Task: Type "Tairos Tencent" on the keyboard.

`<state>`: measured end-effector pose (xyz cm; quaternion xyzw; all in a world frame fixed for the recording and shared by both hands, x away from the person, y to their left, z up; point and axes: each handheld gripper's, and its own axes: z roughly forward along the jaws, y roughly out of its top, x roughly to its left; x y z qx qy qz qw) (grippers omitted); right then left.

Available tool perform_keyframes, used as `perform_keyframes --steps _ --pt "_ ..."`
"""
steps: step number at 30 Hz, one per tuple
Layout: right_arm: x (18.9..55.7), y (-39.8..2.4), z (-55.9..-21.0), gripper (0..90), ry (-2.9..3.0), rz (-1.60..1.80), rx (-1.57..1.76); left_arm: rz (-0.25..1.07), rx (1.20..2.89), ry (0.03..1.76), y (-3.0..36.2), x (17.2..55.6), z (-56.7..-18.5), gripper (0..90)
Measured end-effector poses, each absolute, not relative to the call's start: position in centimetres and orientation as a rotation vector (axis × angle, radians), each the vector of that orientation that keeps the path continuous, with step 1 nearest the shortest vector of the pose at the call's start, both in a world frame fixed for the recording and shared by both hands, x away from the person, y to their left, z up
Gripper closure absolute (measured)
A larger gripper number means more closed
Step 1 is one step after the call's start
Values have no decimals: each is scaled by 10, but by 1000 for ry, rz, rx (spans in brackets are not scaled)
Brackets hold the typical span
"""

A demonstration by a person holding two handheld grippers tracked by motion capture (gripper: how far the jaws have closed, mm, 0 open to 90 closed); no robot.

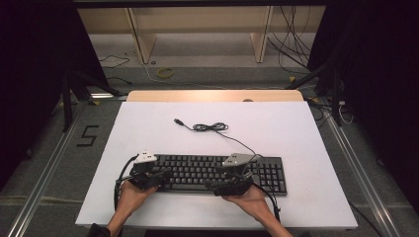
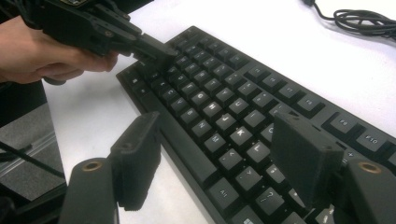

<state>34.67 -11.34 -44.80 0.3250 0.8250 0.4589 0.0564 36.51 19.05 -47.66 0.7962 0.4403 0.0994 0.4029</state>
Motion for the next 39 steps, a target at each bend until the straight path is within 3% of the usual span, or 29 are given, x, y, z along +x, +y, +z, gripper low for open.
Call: perform_keyframes --steps 31,39 --pt "344 -110 -450 334 2515 1382 969 195 1998 1139 191 367 -477 892" --pt "344 -110 -450 334 2514 1379 970 170 1942 1110 193 362 -470 795"
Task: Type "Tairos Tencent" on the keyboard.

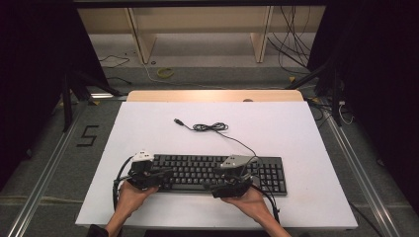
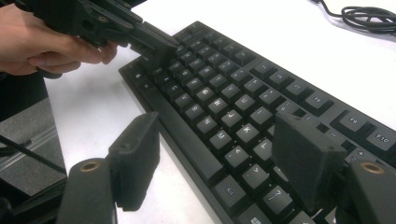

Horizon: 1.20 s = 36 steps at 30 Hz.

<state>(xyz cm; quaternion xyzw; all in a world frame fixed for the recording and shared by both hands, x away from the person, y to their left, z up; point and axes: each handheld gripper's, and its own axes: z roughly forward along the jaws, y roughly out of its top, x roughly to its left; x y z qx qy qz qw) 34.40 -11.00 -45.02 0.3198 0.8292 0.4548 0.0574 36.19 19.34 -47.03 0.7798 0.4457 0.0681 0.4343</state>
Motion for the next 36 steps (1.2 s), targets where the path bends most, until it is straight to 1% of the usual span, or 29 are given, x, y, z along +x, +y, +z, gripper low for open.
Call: perform_keyframes --steps 7,9,17,26,36 --pt "346 -110 -451 336 2508 1378 977 151 1886 1106 195 359 -466 573" --pt "346 -110 -451 337 2508 1378 978 150 1879 1105 195 358 -465 523" --pt "348 -109 -452 338 2501 1377 987 144 1843 1102 200 356 -463 395" --pt "349 -102 -452 336 2524 1367 956 156 1820 1088 201 351 -460 318" --pt "352 -96 -453 394 2540 1371 950 183 1787 1073 203 346 -455 293"
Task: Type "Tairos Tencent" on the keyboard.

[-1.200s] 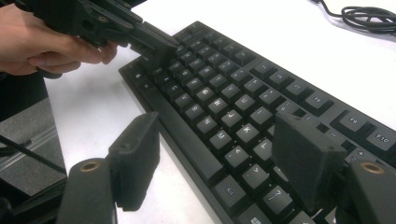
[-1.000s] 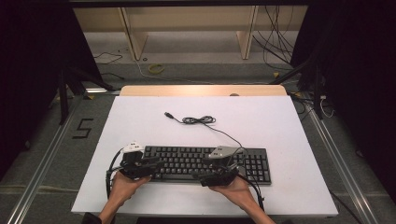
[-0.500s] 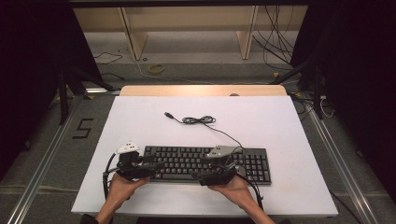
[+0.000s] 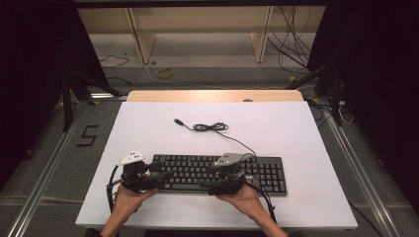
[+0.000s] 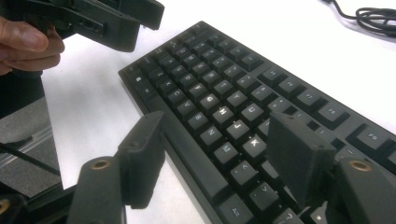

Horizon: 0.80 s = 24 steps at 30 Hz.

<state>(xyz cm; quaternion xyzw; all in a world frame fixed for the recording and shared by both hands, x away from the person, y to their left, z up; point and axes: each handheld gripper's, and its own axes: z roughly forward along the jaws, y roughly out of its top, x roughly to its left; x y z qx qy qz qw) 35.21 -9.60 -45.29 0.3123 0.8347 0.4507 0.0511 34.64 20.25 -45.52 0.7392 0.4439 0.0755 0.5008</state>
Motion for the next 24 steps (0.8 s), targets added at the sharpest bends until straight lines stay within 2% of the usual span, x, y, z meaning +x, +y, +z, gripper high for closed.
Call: perform_keyframes --steps 9,24 --pt "354 -90 -454 506 2557 1362 942 185 1778 1071 204 341 -454 281" --pt "357 -78 -460 810 2598 1332 920 189 1767 1073 210 335 -455 273"
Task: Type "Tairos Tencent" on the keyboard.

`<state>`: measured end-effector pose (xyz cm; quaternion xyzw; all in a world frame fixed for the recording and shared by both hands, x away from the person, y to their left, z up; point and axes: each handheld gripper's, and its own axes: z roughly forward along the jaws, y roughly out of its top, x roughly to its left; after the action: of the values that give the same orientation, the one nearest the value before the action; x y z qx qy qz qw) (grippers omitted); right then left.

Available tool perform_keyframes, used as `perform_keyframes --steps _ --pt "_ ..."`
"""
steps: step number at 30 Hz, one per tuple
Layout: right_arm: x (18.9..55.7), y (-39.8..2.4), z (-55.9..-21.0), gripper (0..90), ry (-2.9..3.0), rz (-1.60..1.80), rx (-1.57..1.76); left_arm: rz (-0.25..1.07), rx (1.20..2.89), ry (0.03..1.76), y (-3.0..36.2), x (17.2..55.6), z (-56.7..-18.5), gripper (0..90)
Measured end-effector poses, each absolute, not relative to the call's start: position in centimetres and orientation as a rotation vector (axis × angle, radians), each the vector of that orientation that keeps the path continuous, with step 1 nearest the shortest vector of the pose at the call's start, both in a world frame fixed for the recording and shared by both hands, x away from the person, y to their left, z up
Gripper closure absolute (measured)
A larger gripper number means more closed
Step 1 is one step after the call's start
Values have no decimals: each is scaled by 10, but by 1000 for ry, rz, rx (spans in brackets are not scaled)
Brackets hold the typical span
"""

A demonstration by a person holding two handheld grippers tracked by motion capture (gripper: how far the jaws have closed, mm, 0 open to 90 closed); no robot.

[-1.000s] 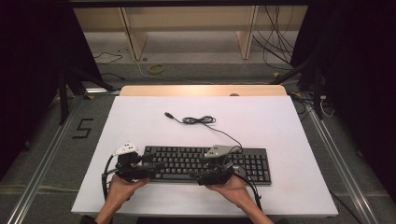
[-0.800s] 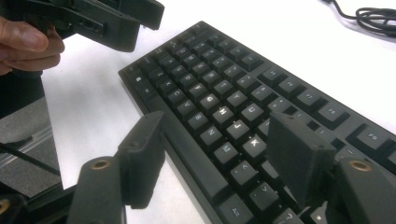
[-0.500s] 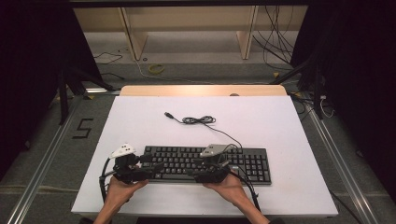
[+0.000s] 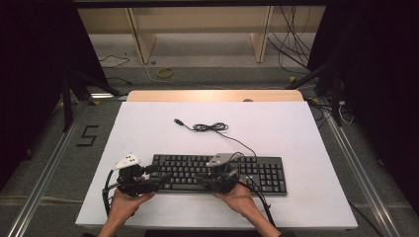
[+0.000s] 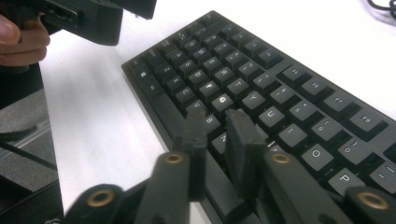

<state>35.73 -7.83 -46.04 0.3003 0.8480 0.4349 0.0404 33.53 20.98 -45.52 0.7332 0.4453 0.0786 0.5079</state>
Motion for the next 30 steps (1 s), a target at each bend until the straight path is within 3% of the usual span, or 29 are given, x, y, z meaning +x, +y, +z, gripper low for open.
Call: perform_keyframes --steps 8,30 --pt "357 -70 -468 900 2631 1276 899 192 1767 1064 212 333 -455 272" --pt "356 -63 -478 900 2660 1207 888 188 1777 1059 211 331 -456 269"
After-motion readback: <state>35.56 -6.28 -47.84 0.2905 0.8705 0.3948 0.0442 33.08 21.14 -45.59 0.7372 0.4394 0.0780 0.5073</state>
